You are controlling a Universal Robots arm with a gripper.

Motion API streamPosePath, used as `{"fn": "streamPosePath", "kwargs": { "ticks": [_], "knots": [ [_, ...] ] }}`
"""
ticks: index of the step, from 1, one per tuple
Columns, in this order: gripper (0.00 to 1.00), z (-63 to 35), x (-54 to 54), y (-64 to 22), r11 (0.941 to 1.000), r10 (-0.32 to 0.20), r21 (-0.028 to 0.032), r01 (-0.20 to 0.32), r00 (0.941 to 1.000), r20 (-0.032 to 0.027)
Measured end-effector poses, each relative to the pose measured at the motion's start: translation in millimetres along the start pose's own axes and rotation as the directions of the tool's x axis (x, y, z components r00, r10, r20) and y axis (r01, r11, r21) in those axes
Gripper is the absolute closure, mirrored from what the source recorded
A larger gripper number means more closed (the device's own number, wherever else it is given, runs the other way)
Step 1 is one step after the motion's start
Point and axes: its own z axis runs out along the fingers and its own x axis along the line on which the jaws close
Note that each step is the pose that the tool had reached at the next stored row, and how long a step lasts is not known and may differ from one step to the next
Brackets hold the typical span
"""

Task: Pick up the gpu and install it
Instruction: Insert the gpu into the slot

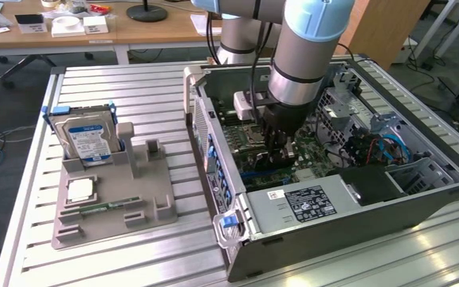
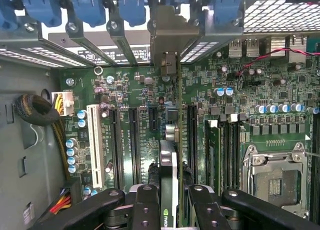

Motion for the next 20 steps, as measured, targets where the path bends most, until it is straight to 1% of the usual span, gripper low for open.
{"fn": "streamPosePath", "kwargs": {
  "ticks": [11, 20],
  "knots": [
    [0.73, 3.2, -0.8, 1.9, 1.0, -0.001, -0.0001, 0.001, 1.0, -0.0002],
    [0.73, 4.4, -1.0, 1.9, 0.9998, -0.018, -0.0006, 0.018, 0.9998, 0.0009]
  ]
}}
